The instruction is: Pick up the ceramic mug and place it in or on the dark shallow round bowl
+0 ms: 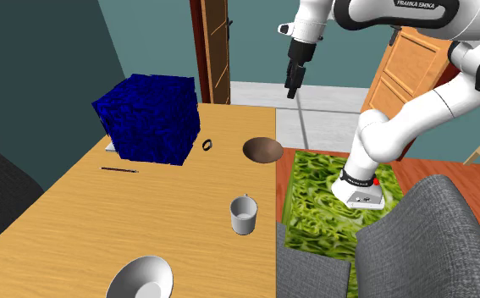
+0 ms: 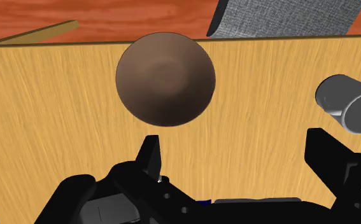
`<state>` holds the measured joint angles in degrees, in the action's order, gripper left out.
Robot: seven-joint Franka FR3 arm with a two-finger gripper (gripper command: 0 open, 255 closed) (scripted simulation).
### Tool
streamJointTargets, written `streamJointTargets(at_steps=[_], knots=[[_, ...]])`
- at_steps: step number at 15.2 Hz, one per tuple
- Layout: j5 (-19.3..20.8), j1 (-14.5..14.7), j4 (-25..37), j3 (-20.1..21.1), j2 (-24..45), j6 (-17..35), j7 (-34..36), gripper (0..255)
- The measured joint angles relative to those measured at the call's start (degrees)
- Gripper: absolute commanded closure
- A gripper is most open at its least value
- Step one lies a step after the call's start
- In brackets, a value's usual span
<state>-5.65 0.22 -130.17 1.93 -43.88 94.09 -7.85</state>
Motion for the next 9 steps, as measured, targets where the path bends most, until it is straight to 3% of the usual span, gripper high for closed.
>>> streamJointTargets(at_steps=[3, 9], knots=[[-0.5, 0.3, -0.5, 1.5, 0.6, 0.9, 1.4, 0], [-2.9, 2.0, -2.6, 9.1, 4.7, 6.7, 8.6, 0]])
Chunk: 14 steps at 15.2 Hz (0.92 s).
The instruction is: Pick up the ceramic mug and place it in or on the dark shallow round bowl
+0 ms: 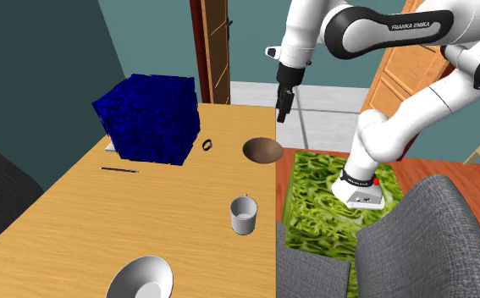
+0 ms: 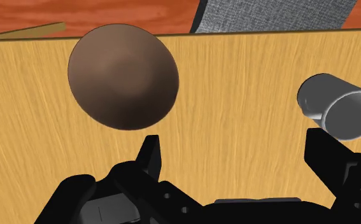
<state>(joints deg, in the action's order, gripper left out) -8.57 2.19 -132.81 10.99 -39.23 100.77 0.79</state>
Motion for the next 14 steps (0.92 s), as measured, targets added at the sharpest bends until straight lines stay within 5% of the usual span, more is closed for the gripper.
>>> streamJointTargets(at_steps=[8, 14], knots=[[-1.5, 1.4, -1.0, 10.4, 8.5, 8.5, 10.1, 0], [0.9, 1.0, 3.3, 18.4, 19.5, 13.9, 18.9, 0]])
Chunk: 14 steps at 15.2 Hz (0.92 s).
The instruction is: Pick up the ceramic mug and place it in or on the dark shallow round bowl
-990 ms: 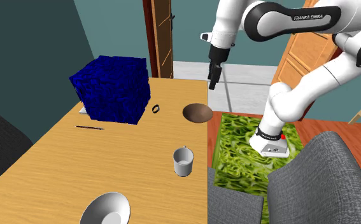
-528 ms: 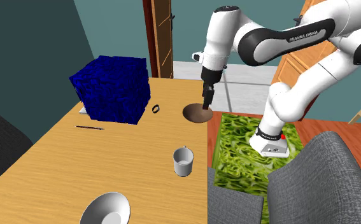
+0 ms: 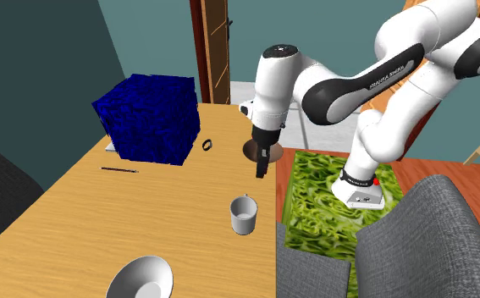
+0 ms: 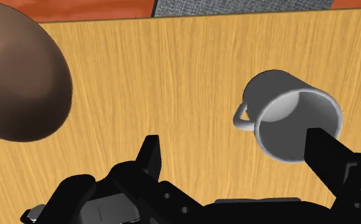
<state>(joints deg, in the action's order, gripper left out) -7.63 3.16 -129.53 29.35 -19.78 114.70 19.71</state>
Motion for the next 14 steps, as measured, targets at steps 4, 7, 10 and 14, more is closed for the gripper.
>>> streamJointTargets(at_steps=[4, 7, 10, 14], knots=[[3.8, -0.2, 3.2, 5.1, 8.2, 3.2, 7.2, 0], [8.5, 0.0, 6.6, 8.3, 15.4, 4.8, 13.2, 0], [14.1, 1.3, 10.7, 10.3, 23.1, 5.5, 19.7, 0], [18.9, 3.3, 13.3, 10.6, 29.2, 6.5, 24.5, 0]])
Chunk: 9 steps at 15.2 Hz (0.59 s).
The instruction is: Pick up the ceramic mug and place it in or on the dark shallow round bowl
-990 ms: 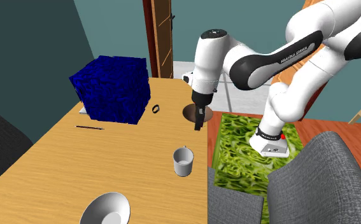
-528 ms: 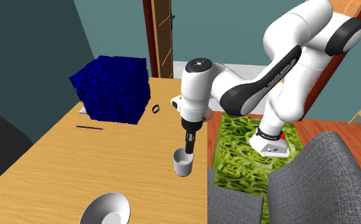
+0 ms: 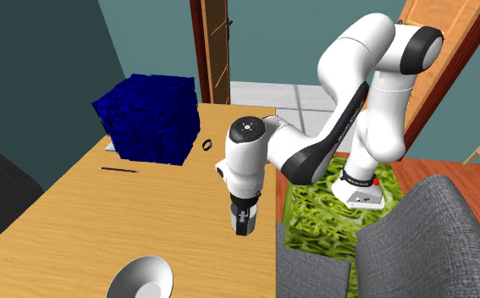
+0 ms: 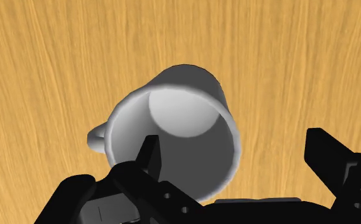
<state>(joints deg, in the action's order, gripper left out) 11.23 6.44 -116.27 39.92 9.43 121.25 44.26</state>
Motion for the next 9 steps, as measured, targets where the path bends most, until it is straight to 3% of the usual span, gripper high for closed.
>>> streamJointTargets(at_steps=[9], knots=[[2.9, 0.7, -1.8, -0.8, 3.2, 4.0, 2.1, 0]])
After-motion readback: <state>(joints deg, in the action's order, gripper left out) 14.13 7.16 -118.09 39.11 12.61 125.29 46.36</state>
